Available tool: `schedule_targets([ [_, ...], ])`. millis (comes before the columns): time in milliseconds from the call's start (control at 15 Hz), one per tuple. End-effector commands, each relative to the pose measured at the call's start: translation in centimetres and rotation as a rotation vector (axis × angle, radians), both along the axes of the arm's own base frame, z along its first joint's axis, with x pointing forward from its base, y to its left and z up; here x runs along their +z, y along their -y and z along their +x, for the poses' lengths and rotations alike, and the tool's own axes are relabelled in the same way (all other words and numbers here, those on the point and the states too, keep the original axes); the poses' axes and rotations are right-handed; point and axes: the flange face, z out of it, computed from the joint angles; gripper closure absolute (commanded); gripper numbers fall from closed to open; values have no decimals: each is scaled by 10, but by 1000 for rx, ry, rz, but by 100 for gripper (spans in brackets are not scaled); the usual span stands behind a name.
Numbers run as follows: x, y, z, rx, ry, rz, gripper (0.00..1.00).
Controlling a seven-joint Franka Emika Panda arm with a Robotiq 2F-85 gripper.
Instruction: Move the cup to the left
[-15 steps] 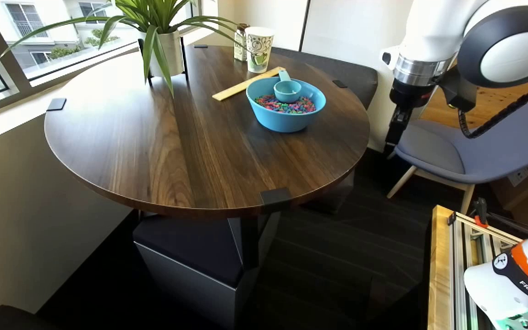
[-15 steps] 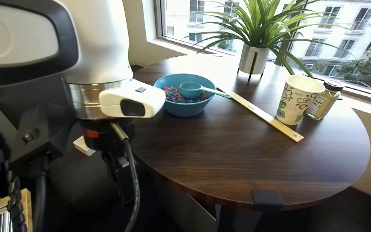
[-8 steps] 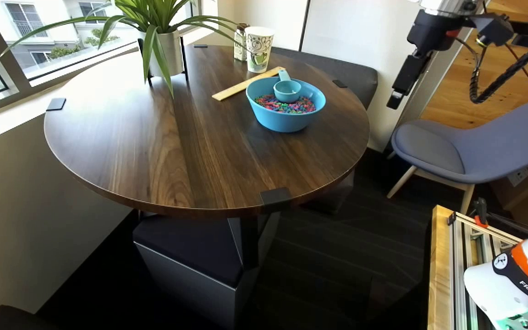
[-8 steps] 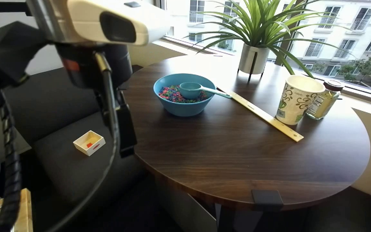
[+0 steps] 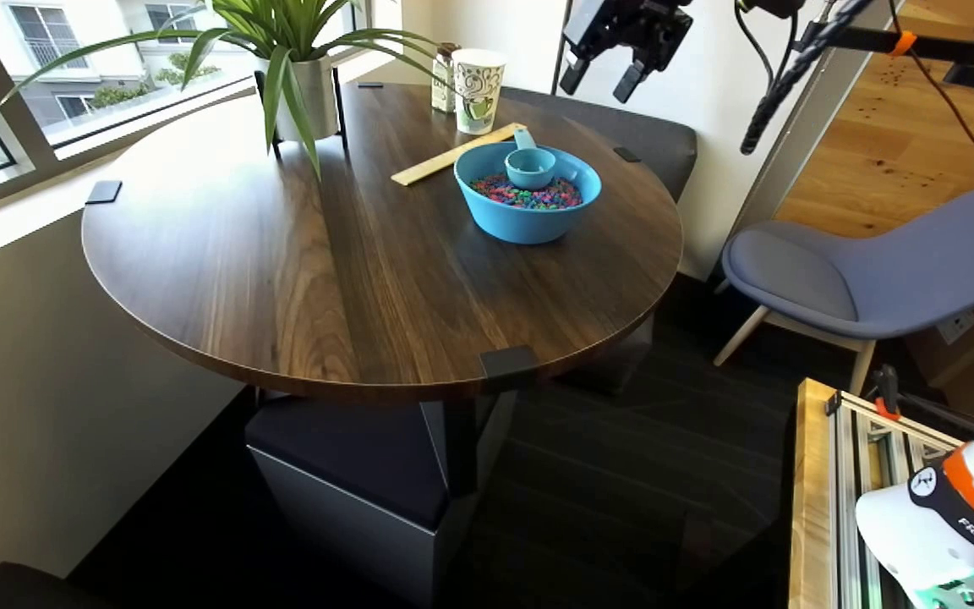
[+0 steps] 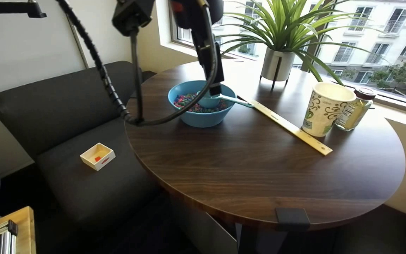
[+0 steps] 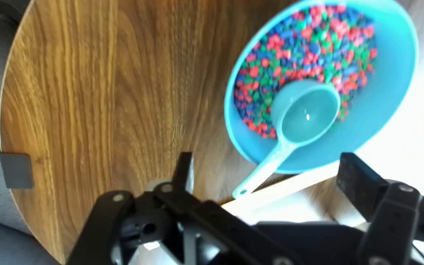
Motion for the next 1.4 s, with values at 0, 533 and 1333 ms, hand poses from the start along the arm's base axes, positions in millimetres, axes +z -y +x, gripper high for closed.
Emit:
schedule_targets([
  [0,6,9,15,-52,11,8,0],
  [533,13,49,71,-305,10,23,0],
  [1333,-19,83,181,-790,49,112,6],
])
